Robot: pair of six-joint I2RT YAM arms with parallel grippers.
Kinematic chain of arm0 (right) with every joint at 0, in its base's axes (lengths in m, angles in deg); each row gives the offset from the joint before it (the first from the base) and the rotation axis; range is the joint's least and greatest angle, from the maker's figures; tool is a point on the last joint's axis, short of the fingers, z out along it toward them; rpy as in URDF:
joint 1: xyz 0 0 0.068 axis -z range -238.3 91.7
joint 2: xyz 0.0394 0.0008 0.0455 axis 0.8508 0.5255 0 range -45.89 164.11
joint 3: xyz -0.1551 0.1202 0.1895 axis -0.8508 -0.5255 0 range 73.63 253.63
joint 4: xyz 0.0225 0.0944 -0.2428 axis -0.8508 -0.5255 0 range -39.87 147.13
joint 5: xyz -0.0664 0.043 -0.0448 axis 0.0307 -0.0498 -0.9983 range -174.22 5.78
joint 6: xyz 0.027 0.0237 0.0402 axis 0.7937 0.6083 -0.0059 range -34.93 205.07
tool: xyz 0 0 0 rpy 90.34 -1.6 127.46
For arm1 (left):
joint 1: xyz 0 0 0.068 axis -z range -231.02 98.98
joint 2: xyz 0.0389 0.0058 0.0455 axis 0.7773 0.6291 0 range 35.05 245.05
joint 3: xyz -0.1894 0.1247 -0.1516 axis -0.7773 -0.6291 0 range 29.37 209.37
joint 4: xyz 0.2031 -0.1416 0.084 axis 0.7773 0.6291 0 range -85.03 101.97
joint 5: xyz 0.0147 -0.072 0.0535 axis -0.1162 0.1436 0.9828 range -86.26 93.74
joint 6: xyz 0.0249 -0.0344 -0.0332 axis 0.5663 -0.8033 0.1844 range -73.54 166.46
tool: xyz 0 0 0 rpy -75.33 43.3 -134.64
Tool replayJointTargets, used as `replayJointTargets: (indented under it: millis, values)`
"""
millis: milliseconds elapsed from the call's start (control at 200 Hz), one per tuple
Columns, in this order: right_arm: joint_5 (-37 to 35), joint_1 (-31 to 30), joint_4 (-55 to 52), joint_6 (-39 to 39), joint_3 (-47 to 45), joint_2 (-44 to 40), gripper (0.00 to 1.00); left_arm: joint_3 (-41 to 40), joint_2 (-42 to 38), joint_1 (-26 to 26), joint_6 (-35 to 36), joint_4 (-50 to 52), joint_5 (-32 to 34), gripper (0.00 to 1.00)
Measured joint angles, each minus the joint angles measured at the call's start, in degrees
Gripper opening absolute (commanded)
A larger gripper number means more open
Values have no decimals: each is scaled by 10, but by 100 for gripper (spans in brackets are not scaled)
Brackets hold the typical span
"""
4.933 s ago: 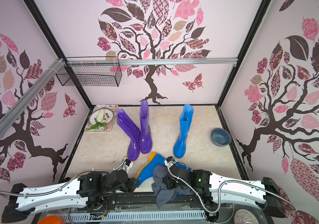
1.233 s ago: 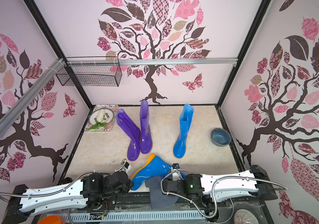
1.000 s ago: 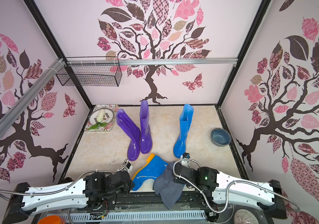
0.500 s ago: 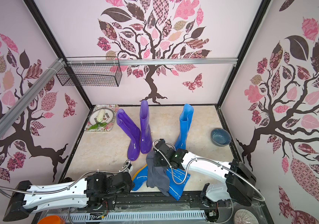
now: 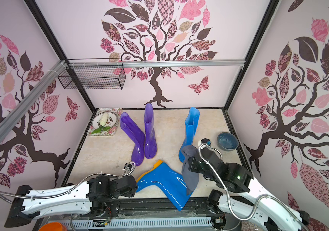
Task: Wipe the rubber boots with a cloth
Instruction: Wipe the dirt off the rubber boot.
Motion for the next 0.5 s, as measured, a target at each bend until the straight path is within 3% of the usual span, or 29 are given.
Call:
replayJointTargets:
  millis: [110, 245, 500]
  values:
    - [-30, 0, -45, -17, 94, 3, 0, 73, 23, 20, 36, 37, 48, 70]
    - [-68, 0, -103, -43, 214, 22, 0, 144, 75, 81, 128, 40, 96, 70]
    - [-121, 0, -173, -84, 357, 49, 0, 159, 205, 108, 347, -49, 16, 70]
